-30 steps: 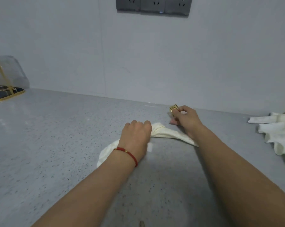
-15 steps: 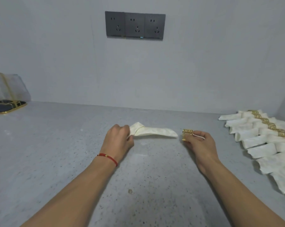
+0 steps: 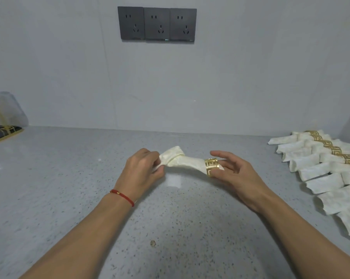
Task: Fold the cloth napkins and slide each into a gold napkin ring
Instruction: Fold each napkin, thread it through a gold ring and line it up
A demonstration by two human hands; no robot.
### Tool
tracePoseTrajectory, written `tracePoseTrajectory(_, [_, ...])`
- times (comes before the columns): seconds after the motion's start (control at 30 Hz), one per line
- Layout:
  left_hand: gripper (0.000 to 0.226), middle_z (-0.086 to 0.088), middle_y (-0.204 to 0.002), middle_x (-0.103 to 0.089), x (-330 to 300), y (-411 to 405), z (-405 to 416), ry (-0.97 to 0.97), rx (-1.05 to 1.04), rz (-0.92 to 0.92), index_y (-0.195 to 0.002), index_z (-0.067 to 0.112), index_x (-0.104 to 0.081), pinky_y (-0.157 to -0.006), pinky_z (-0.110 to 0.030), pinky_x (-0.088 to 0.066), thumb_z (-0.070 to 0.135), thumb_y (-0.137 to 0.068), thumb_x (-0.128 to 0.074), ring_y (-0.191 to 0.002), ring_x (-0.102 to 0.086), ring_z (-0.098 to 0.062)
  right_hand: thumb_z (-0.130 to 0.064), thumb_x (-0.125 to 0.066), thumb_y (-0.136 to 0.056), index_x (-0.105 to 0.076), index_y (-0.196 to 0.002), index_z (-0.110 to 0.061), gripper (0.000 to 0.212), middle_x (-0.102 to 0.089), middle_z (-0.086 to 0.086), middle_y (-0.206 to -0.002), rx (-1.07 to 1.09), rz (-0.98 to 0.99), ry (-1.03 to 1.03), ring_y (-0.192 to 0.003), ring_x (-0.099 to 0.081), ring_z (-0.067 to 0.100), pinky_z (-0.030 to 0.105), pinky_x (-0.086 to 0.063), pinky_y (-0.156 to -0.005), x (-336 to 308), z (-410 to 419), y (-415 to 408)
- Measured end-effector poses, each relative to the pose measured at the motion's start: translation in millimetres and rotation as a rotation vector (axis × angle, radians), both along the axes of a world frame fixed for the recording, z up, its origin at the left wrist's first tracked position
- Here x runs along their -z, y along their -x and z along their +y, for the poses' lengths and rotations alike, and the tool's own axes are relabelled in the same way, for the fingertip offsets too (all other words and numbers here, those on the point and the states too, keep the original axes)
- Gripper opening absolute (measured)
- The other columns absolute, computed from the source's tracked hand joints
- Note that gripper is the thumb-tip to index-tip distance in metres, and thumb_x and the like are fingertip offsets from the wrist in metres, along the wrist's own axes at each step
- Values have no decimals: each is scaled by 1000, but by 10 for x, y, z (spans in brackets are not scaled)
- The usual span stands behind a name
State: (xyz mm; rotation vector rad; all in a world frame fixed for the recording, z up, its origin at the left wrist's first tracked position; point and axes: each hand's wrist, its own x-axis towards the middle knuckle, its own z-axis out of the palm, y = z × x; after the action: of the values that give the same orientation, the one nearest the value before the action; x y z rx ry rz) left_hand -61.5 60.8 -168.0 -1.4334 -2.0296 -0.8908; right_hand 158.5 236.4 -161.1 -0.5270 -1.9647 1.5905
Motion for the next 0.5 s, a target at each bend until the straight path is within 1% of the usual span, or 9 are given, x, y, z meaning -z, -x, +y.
tracePoseTrajectory(0.07, [19,1,-64,-55,-9,-10,-5,6,25,-1,-68,8,-62,-51,-31,-46,8,-72,-81,-62,-49,-14,-12,-85,-82,-75,-118,-33,42,-77,-4,-114,-11,-19,-110,-108,-72,17,47,-55,-102,-50,-74,-5])
tracePoseTrajectory(0.13, [18,1,-65,-56,-11,-5,-5,12,37,3,-69,9,-63,-52,-30,-46,8,-73,-80,-63,-49,-14,-14,-89,-77,-76,-111,-31,39,-77,-7,-108,36,-18,-207,-102,-72,13,43,-58,-96,-79,-132,7])
tracePoseTrajectory(0.23, [17,0,-66,-56,-4,26,-12,11,25,-13,-70,9,-63,-53,-28,-44,9,-74,-80,-63,-49,-14,-24,-94,-71,-75,-106,-33,41,-76,-15,-106,111,-60,-350,-102,-69,3,30,-52,-96,-106,-122,-16])
tracePoseTrajectory(0.3, [17,-1,-67,-57,11,47,-9,13,9,-25,-70,9,-63,-54,-28,-43,11,-74,-79,-62,-50,-16,-26,-93,-71,-73,-105,-33,40,-75,-16,-108,94,-92,-378,-105,-68,1,30,-51,-99,-114,-74,-69])
tracePoseTrajectory(0.37, [16,-2,-69,-57,23,58,-8,16,-5,-47,-72,9,-64,-55,-28,-44,12,-74,-79,-61,-51,-18,-25,-93,-73,-72,-105,-32,39,-75,-15,-110,77,-110,-392,-107,-68,1,31,-51,-101,-107,-36,-118])
tracePoseTrajectory(0.4, [15,-2,-69,-58,19,65,-5,12,-15,-56,-72,9,-65,-55,-28,-44,12,-74,-79,-60,-51,-19,-24,-92,-73,-71,-104,-32,38,-75,-15,-110,87,-114,-411,-108,-68,0,29,-51,-101,-106,-25,-129])
tracePoseTrajectory(0.43, [15,-3,-69,-58,23,65,-5,10,-25,-64,-72,8,-65,-55,-28,-43,12,-74,-79,-59,-52,-19,-24,-92,-74,-70,-103,-33,37,-75,-17,-109,107,-121,-433,-108,-67,-2,27,-50,-99,-95,-24,-142])
tracePoseTrajectory(0.5, [15,-4,-69,-58,17,53,1,19,-26,-66,-72,8,-66,-54,-25,-41,12,-73,-80,-59,-52,-19,-28,-92,-74,-69,-101,-35,36,-74,-20,-106,158,-138,-477,-106,-67,-6,19,-48,-91,-90,-29,-152])
